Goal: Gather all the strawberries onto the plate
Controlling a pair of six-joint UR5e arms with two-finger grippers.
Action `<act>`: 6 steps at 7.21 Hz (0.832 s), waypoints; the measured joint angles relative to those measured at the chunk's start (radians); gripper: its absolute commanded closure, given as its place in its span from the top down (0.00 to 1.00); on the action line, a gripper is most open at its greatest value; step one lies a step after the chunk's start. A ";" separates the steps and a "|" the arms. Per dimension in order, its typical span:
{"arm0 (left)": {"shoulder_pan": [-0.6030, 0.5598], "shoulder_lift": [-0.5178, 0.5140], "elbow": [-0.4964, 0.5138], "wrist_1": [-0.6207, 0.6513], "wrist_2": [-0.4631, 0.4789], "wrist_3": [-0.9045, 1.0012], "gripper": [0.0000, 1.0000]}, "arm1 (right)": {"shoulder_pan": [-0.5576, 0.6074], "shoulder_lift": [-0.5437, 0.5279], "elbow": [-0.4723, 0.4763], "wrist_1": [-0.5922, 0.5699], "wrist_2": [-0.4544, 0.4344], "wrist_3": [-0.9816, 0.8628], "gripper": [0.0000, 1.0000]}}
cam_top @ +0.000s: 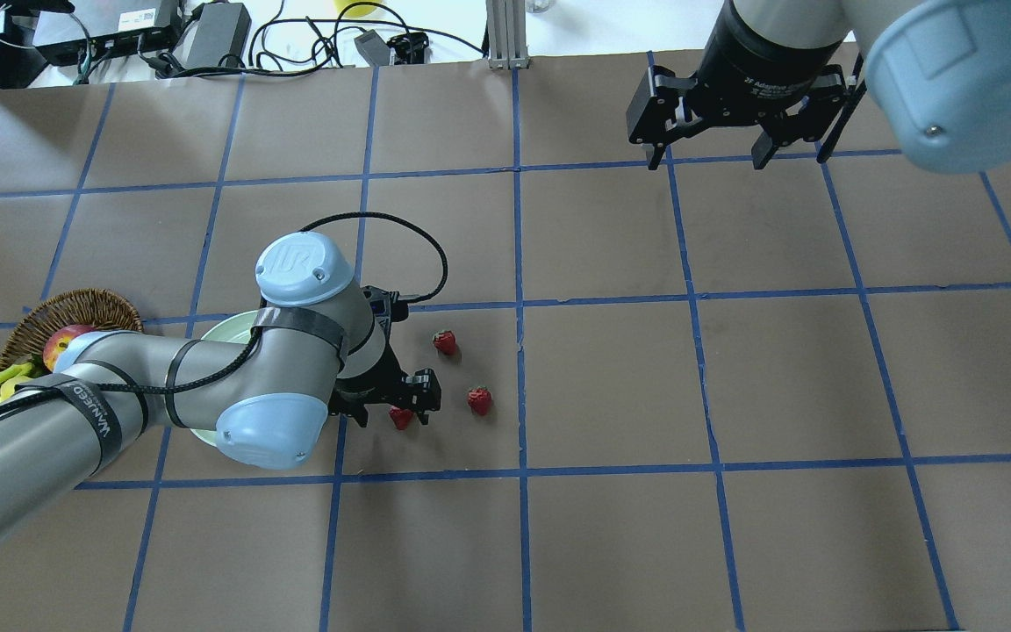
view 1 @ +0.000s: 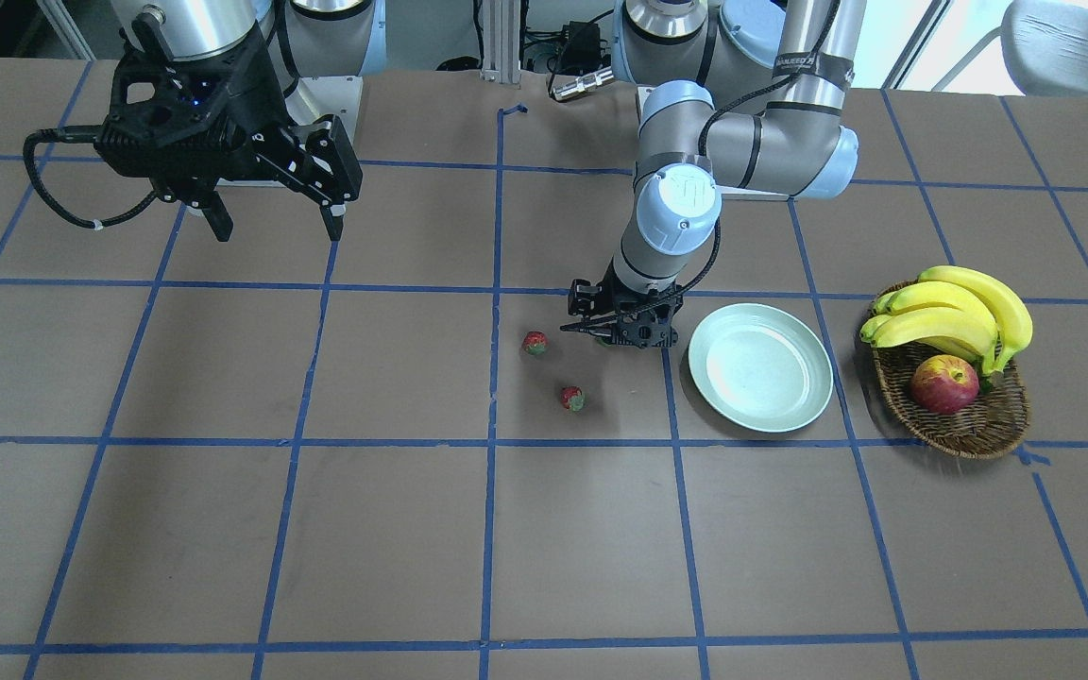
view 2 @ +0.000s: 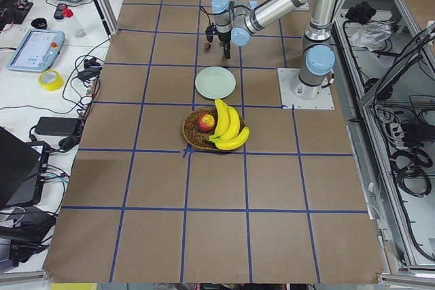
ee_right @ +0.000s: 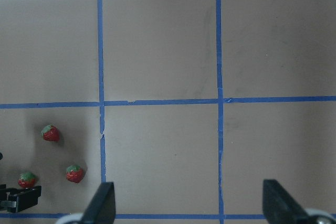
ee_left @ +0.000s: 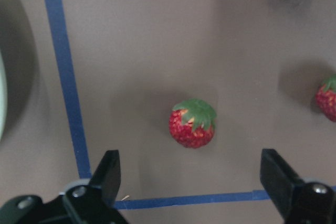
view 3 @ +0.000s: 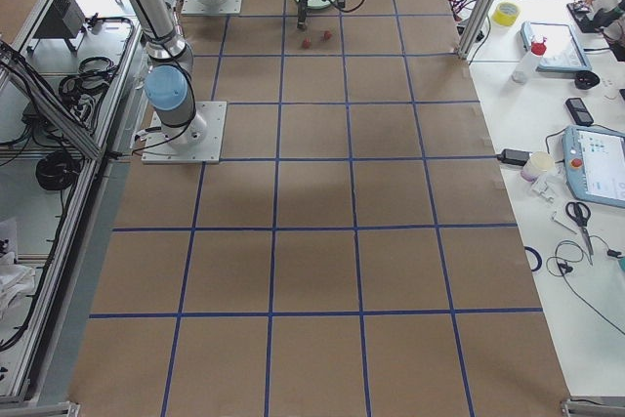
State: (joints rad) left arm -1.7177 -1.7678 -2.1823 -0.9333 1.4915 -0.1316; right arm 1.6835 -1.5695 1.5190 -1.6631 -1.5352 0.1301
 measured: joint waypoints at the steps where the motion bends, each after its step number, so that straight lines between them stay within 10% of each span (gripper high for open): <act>1: -0.002 -0.004 0.000 -0.001 0.001 -0.001 0.00 | 0.000 -0.001 0.002 -0.002 0.000 -0.002 1.00; 6: 0.000 0.005 0.042 -0.018 0.014 -0.003 0.00 | 0.001 -0.003 0.008 -0.003 0.000 -0.006 1.00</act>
State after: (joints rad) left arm -1.7172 -1.7632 -2.1400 -0.9511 1.5058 -0.1342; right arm 1.6848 -1.5723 1.5265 -1.6660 -1.5354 0.1244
